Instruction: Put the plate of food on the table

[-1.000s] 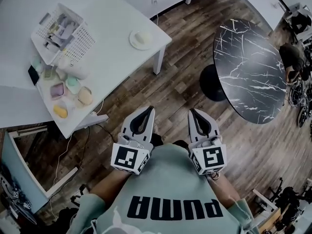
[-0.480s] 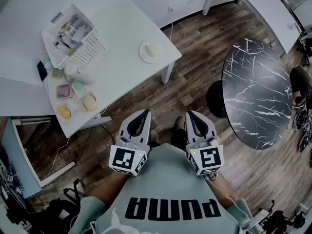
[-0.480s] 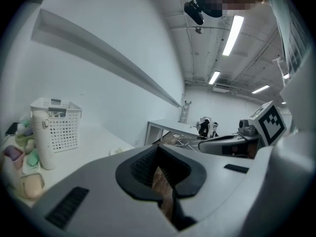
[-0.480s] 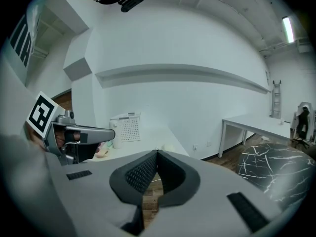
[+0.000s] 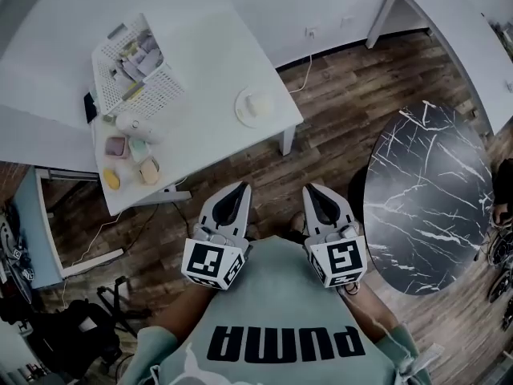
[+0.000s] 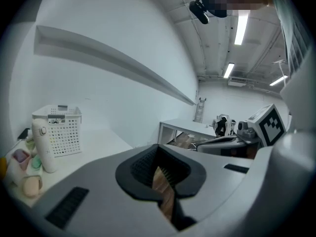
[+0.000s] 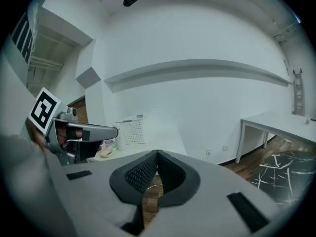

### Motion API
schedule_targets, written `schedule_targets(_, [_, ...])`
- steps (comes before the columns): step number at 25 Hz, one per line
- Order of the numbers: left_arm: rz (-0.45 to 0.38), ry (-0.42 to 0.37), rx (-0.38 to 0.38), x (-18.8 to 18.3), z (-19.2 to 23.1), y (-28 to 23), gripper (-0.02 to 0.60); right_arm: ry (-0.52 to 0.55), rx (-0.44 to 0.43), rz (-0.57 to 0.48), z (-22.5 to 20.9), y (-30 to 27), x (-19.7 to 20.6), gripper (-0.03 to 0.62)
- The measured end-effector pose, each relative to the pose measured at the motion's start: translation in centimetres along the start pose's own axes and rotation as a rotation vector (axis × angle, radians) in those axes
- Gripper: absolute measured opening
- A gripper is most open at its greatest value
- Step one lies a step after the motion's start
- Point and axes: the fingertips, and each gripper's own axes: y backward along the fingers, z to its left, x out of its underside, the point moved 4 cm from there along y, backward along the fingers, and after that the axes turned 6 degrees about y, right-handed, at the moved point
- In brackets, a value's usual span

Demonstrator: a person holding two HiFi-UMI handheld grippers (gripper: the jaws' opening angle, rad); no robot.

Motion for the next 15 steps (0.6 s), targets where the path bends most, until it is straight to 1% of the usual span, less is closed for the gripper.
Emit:
schedule_targets(3, [-0.003, 0.006, -0.043, -0.1, -0.8, -1.0, 0.006, 0.0, -0.033, -0.008, -2.0, -0.3, -0.1, 0.008])
schedule_targets(7, [-0.012, 0.001, -0.089, -0.5, -1.1, -2.3, 0.006, 0.008, -0.056, -0.019, -4.2, -1.1, -0.4, 0.008])
schedule_targets(11, [-0.009, -0.006, -0.111, -1.1, -1.2, -3.0, 0.006, 0.004, -0.058, -0.024, -5.9, -1.7, -0.9, 0.008])
schedule_targets(15, [-0.005, 0.001, -0.116, -1.5, -0.1, -4.4, 0.006, 0.004, -0.056, -0.015, -6.8, -2.9, -1.1, 0.008])
